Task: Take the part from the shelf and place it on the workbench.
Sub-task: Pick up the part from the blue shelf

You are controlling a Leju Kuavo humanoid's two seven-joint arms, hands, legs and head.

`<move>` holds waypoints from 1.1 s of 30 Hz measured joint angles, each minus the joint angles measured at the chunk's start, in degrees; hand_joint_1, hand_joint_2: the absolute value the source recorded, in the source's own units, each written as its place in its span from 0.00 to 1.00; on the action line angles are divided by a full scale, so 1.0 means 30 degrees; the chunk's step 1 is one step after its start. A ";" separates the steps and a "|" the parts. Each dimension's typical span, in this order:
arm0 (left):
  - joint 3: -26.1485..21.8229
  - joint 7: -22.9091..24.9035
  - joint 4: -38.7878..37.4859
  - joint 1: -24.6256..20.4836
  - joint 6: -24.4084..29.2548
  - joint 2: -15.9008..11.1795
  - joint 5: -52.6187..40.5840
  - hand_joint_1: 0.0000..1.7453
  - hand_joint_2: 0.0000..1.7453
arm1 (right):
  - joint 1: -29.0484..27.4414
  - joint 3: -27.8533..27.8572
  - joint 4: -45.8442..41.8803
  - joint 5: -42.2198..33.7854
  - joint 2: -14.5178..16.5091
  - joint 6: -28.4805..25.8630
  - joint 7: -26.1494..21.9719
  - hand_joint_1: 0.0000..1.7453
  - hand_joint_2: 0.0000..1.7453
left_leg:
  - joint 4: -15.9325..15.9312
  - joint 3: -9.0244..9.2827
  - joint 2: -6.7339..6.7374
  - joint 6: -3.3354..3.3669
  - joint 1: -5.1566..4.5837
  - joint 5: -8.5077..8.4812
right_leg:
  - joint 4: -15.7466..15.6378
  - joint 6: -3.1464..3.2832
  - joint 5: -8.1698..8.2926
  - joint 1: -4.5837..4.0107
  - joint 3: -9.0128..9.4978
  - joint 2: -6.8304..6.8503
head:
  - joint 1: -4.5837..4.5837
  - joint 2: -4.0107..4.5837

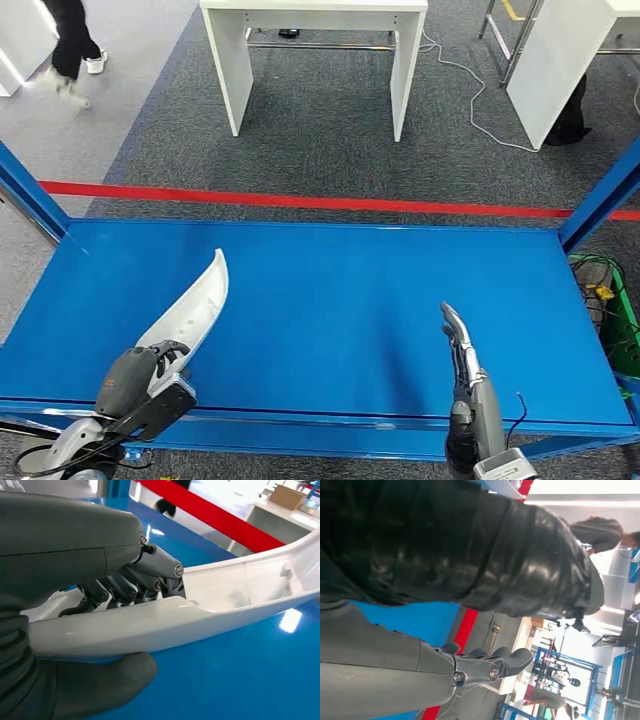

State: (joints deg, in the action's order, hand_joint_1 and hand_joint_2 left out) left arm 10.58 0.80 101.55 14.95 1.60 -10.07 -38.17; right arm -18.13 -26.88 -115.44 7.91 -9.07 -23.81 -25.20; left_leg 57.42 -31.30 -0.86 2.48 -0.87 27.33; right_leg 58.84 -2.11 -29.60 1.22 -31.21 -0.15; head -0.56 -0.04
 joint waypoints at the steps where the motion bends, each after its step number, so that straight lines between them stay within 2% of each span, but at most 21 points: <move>1: -0.0002 -0.0065 0.0019 0.0002 -0.0056 -0.0001 0.0184 1.00 1.00 | 0.0005 0.0000 0.0001 -0.0015 0.0000 -0.0018 -0.0007 0.00 0.00 | -0.0088 0.0015 0.0016 0.0030 0.0023 -0.0052 | 0.0221 0.0001 -0.0267 -0.0024 -0.0101 0.0009 | 0.0021 0.0000; 2: -0.0005 -0.0137 0.0049 0.0006 -0.0121 -0.0002 0.0435 1.00 1.00 | 0.0010 -0.0002 0.0002 -0.0022 0.0000 -0.0033 -0.0018 0.00 0.00 | -0.0128 0.0004 0.0026 0.0060 0.0038 -0.0096 | 0.0636 -0.0004 -0.0588 -0.0034 -0.0266 0.0013 | 0.0037 0.0000; 3: -0.0015 -0.0283 0.0120 0.0014 -0.0252 -0.0009 0.0917 1.00 1.00 | 0.0008 -0.0005 0.0011 -0.0044 0.0000 -0.0067 -0.0040 0.00 0.00 | -0.0214 -0.0010 0.0047 0.0101 0.0078 -0.0180 | 0.1521 -0.0019 -0.1217 -0.0041 -0.0640 0.0015 | 0.0056 0.0000; 5: -0.0053 -0.0628 0.0361 0.0084 -0.0552 -0.0036 0.2116 1.00 1.00 | 0.0000 -0.0011 0.0063 -0.0092 0.0000 -0.0169 -0.0102 0.00 0.00 | -0.0226 -0.0128 0.0071 0.0118 0.0087 -0.0264 | 0.3929 -0.0071 -0.2447 -0.0038 -0.1558 0.0029 | 0.0071 0.0000; 6: -0.0073 -0.0779 0.0515 0.0126 -0.0692 -0.0062 0.2655 1.00 1.00 | -0.0009 -0.0013 0.0103 -0.0122 0.0000 -0.0222 -0.0131 0.00 0.00 | -0.0214 -0.0177 0.0079 0.0087 0.0093 -0.0293 | 0.4747 -0.0094 -0.2688 -0.0028 -0.1835 0.0033 | 0.0069 0.0000; 7: -0.0089 -0.0939 0.0699 0.0172 -0.0816 -0.0093 0.3156 1.00 1.00 | -0.0014 -0.0013 0.0142 -0.0142 0.0000 -0.0284 -0.0157 0.00 0.00 | -0.0204 -0.0208 0.0086 0.0049 0.0104 -0.0323 | 0.4892 -0.0106 -0.2543 -0.0021 -0.1794 0.0035 | 0.0069 0.0000; 8: -0.0097 -0.1075 0.0890 0.0210 -0.0914 -0.0124 0.3556 1.00 1.00 | -0.0017 -0.0015 0.0167 -0.0153 0.0000 -0.0341 -0.0175 0.00 0.00 | -0.0187 -0.0223 0.0085 0.0006 0.0124 -0.0349 | 0.4210 -0.0111 -0.2021 -0.0012 -0.1355 0.0038 | 0.0069 0.0000; 10: -0.0111 -0.1370 0.1549 0.0266 -0.1086 -0.0206 0.4403 1.00 1.00 | -0.0020 -0.0013 0.0191 -0.0156 0.0000 -0.0518 -0.0215 0.00 0.00 | -0.0096 -0.0273 0.0067 -0.0136 0.0165 -0.0390 | 0.1518 -0.0105 -0.0908 -0.0016 0.0200 0.0022 | 0.0073 0.0000; 12: -0.0149 -0.1556 0.2421 0.0286 -0.1191 -0.0308 0.5156 1.00 1.00 | -0.0060 -0.0005 0.0200 -0.0125 -0.0002 -0.0713 -0.0270 0.00 0.00 | 0.0038 -0.0398 0.0022 -0.0377 0.0174 -0.0474 | -0.0178 0.0022 -0.0489 -0.0088 0.1130 -0.0050 | 0.0073 0.0000; 15: -0.0197 -0.1748 0.3624 0.0329 -0.1411 -0.0426 0.6165 1.00 1.00 | -0.0212 0.0022 0.0208 -0.0078 -0.0024 -0.0932 -0.0317 0.00 0.00 | 0.0165 -0.0592 -0.0009 -0.0753 0.0210 -0.0624 | -0.0289 0.0385 -0.0339 -0.0154 0.0894 -0.0077 | 0.0064 0.0000; 16: -0.0211 -0.1858 0.3966 0.0352 -0.1531 -0.0477 0.6623 1.00 1.00 | -0.0257 0.0027 0.0208 -0.0067 -0.0029 -0.0983 -0.0332 0.00 0.00 | 0.0336 -0.0708 0.0008 -0.0864 0.0233 -0.0401 | -0.0299 0.0564 -0.0231 -0.0141 0.0774 -0.0045 | 0.0036 0.0000; 18: -0.0259 -0.2177 0.4597 0.0396 -0.1863 -0.0643 0.7851 1.00 1.00 | -0.0346 0.0033 0.0208 -0.0045 -0.0029 -0.1080 -0.0377 0.00 0.00 | 0.1702 -0.1225 0.0050 -0.1069 0.0288 0.0929 | -0.0336 0.0906 0.0058 -0.0102 0.0439 0.0049 | -0.0046 0.0000; 20: -0.0339 -0.2680 0.5130 0.0491 -0.2281 -0.0803 0.9374 1.00 1.00 | -0.0423 0.0044 0.0208 -0.0042 -0.0029 -0.1169 -0.0443 0.00 0.00 | 0.4203 -0.1940 0.0073 -0.1203 0.0316 0.2615 | -0.0297 0.1037 0.0334 -0.0152 0.0080 0.0110 | -0.0117 0.0000; 21: -0.0386 -0.2911 0.5348 0.0554 -0.2450 -0.0869 1.0009 1.00 1.00 | -0.0448 0.0047 0.0208 -0.0043 -0.0029 -0.1206 -0.0472 0.00 0.00 | 0.5163 -0.2105 0.0077 -0.1220 0.0323 0.3035 | -0.0271 0.1053 0.0460 -0.0185 -0.0118 0.0133 | -0.0124 0.0000; 22: -0.0428 -0.3082 0.5542 0.0614 -0.2576 -0.0922 1.0459 1.00 1.00 | -0.0470 0.0049 0.0208 -0.0043 -0.0029 -0.1228 -0.0494 0.00 0.00 | 0.5540 -0.1999 0.0080 -0.1202 0.0323 0.3060 | -0.0239 0.1060 0.0576 -0.0221 -0.0309 0.0152 | -0.0122 0.0000; 23: -0.0461 -0.3175 0.5715 0.0660 -0.2650 -0.0975 1.0726 1.00 1.00 | -0.0491 0.0051 0.0208 -0.0043 -0.0029 -0.1239 -0.0505 0.00 0.00 | 0.5105 -0.1525 0.0081 -0.1139 0.0316 0.2700 | -0.0203 0.1059 0.0684 -0.0259 -0.0476 0.0164 | -0.0122 0.0000; 25: -0.0503 -0.3334 0.6021 0.0712 -0.2897 -0.1084 1.1287 1.00 1.00 | -0.0524 0.0055 0.0208 -0.0047 -0.0029 -0.1251 -0.0525 0.00 0.00 | 0.2461 0.0209 0.0083 -0.0883 0.0267 0.1653 | -0.0152 0.1027 0.0881 -0.0334 -0.0716 0.0175 | -0.0118 0.0000; 27: -0.0526 -0.3759 0.6339 0.0775 -0.3484 -0.1225 1.2628 1.00 1.00 | -0.0536 0.0057 0.0208 -0.0076 -0.0031 -0.1257 -0.0574 0.00 0.00 | 0.0057 0.1584 0.0086 -0.0658 0.0178 0.1201 | -0.0134 0.0886 0.1096 -0.0389 -0.0868 0.0167 | -0.0109 0.0000; 29: -0.0539 -0.4330 0.6636 0.0866 -0.4235 -0.1395 1.4332 1.00 1.00 | -0.0540 0.0049 0.0208 -0.0138 -0.0035 -0.1255 -0.0641 0.00 0.00 | -0.0556 0.1806 0.0088 -0.0569 0.0072 0.1123 | -0.0162 0.0645 0.1347 -0.0355 -0.0963 0.0165 | -0.0107 0.0000; 31: -0.0550 -0.4774 0.6894 0.0934 -0.4898 -0.1539 1.5612 1.00 1.00 | -0.0552 0.0040 0.0210 -0.0186 -0.0060 -0.1248 -0.0702 0.00 0.00 | -0.0706 0.1578 0.0152 -0.0423 0.0121 0.0771 | -0.0077 0.0415 0.1304 -0.0321 -0.1103 0.0138 | -0.0120 0.0000; 33: -0.0561 -0.5031 0.7122 0.0983 -0.5399 -0.1632 1.6405 1.00 1.00 | -0.0570 0.0033 0.0217 -0.0204 -0.0104 -0.1240 -0.0767 0.00 0.00 | -0.0851 0.1195 0.0243 -0.0219 0.0236 0.0344 | 0.0890 0.0231 0.0169 -0.0320 -0.1579 0.0090 | -0.0082 0.0000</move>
State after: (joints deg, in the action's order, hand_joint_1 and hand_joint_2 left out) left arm 8.90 -14.29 122.91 17.90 -14.60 -14.96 11.04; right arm -19.84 -26.79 -114.79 7.30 -9.38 -27.53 -27.50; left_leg 54.86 -27.72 -0.13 1.82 -0.17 28.36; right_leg 61.51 -1.42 -29.09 0.26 -35.94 0.12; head -0.80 -0.04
